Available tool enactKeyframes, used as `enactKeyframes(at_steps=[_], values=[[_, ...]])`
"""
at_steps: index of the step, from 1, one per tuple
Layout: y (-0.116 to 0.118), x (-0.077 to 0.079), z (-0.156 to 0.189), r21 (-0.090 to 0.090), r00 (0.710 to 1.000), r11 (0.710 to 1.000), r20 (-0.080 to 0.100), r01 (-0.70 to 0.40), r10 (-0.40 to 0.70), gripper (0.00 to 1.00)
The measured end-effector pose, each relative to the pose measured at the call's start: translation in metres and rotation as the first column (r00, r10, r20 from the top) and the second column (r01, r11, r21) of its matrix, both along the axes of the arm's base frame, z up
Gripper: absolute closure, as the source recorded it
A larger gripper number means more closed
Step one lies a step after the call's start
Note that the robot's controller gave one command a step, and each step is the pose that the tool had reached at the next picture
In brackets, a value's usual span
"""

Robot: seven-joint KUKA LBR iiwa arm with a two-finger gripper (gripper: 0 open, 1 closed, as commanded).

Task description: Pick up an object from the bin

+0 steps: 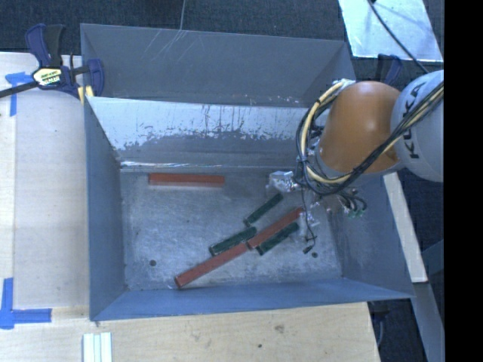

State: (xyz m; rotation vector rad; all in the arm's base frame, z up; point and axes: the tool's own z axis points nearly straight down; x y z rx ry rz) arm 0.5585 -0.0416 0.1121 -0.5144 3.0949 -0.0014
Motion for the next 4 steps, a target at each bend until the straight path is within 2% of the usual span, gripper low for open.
enactKeyframes(at_steps=[1, 2, 4], values=[[0.003, 0.006, -0.042, 0.000, 1.000, 1.000, -0.005, -0.007, 0.007, 0.00], [0.018, 0.024, -0.037, -0.004, 0.994, 0.994, -0.007, -0.109, 0.109, 1.00], [0.018, 0.024, -0.032, -0.003, 0.994, 0.994, -0.003, -0.109, 0.109, 1.00]])
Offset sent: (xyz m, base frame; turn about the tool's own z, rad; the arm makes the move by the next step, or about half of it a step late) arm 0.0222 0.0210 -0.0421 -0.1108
